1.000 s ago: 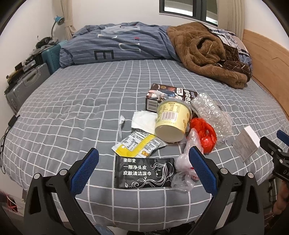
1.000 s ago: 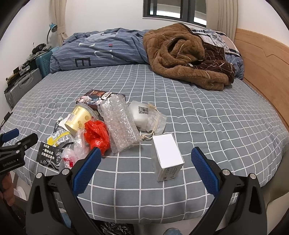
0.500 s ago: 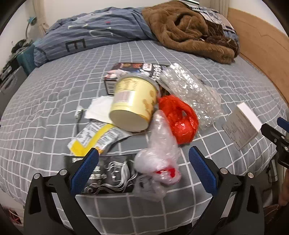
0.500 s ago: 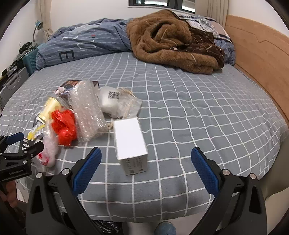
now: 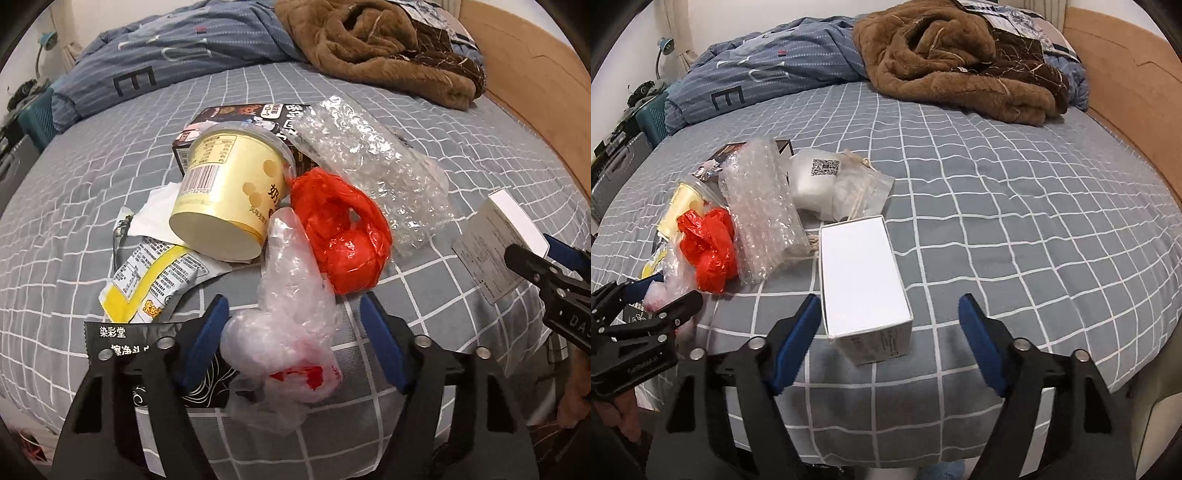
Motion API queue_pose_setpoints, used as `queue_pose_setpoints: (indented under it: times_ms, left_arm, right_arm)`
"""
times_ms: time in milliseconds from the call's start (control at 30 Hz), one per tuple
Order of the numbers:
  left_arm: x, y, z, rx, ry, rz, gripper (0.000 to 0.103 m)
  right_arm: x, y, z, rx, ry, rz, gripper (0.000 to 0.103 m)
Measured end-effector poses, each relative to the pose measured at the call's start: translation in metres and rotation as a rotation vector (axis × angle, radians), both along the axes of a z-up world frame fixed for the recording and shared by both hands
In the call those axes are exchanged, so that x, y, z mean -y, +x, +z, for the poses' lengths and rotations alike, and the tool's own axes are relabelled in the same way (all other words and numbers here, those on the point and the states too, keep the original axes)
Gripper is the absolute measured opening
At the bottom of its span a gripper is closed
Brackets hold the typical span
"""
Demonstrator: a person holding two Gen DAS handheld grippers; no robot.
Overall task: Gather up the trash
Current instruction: 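Grasp the white box with the right tool while the left tool grasps the clear plastic bag, then carry the white box and clear bag in both tools over the black bin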
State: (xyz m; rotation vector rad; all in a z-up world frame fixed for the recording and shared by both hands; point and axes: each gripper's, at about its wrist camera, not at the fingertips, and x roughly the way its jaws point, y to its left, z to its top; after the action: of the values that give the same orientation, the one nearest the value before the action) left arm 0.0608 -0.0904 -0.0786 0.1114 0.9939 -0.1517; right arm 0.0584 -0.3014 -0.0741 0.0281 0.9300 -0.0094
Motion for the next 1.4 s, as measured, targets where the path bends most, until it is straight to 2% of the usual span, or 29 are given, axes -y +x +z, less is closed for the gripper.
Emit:
queue_pose_setpoints:
  times_ms: [67,133,167,200,800,1400]
  left_arm:
    - [0.002,0.001,-0.002,-0.008,0.020,-0.008,0.061]
    - [0.002,0.001,-0.004,-0.013,0.024,-0.012,0.056]
    - [0.001,0.001,-0.004,-0.009,0.016,-0.008,0.056]
    - [-0.001,0.000,-0.003,-0.009,0.001,-0.005,0.054]
    - [-0.016,-0.013,0.032,0.056,-0.060,0.014,0.052]
    - [-0.040,-0.038,0.057,0.108,-0.060,0.059,0.052]
  right_arm:
    - [-0.002,0.002,-0.002,-0.007,0.003,0.000,0.065]
    - [-0.002,0.004,-0.004,-0.017,0.019,0.007,0.050]
    - [-0.003,0.005,-0.005,-0.026,0.028,0.012,0.044]
    - [-0.004,0.006,-0.005,-0.031,0.032,0.015,0.043]
    - [-0.013,-0.010,0.031,0.054,0.033,0.010,0.039]
    - [-0.036,-0.036,0.057,0.103,0.005,0.040,0.039]
